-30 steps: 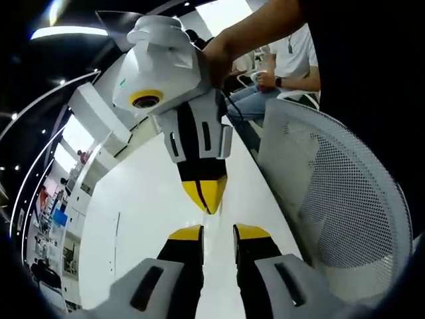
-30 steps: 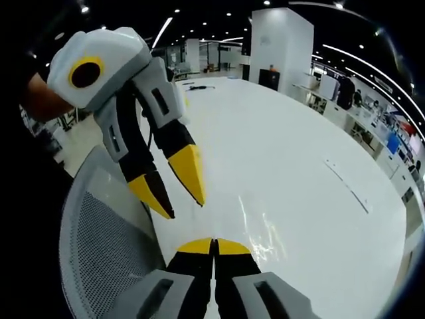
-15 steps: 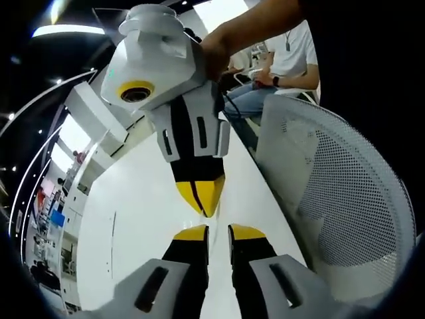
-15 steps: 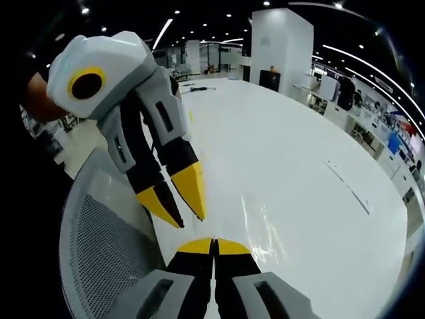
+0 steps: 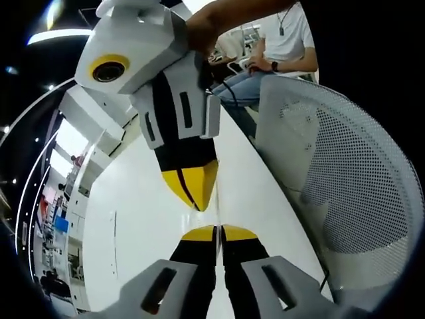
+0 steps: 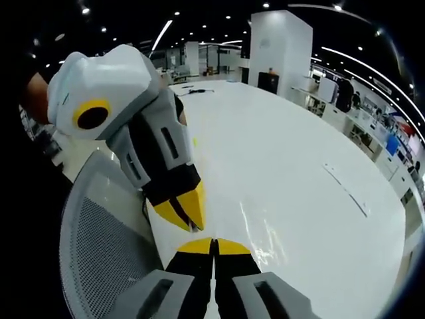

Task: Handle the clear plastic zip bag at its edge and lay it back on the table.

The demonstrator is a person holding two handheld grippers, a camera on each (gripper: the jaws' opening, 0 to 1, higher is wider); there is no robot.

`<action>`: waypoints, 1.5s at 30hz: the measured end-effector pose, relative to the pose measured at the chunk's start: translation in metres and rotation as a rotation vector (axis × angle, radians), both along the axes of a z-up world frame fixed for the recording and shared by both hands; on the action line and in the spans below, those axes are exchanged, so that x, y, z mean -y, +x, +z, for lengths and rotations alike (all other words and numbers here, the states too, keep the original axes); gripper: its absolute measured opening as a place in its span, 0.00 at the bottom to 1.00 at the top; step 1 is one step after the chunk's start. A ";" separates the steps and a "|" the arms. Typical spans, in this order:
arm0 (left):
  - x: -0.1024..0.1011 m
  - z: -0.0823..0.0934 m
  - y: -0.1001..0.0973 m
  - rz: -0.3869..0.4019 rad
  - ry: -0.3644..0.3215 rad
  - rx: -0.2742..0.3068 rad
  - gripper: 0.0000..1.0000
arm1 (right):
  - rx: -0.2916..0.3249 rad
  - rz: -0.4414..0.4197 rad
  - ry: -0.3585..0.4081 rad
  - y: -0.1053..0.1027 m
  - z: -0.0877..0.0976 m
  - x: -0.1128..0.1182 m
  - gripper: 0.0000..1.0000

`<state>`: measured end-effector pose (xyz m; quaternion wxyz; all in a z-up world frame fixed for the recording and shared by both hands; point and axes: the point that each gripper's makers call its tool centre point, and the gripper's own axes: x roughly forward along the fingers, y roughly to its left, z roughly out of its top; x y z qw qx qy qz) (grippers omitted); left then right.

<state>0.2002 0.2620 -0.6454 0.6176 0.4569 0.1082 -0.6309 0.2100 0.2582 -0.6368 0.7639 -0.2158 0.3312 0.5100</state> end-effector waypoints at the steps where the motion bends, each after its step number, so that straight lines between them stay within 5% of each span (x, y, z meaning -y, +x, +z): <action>1: 0.000 0.000 0.000 0.000 0.000 -0.001 0.00 | -0.001 -0.001 0.000 0.000 0.000 0.000 0.00; 31: -0.007 0.008 -0.004 0.022 0.005 -0.019 0.00 | 0.078 -0.036 0.009 0.028 0.018 -0.003 0.00; 45: -0.011 0.022 0.003 0.061 -0.007 0.013 0.00 | 0.238 -0.094 0.086 0.055 0.058 -0.007 0.00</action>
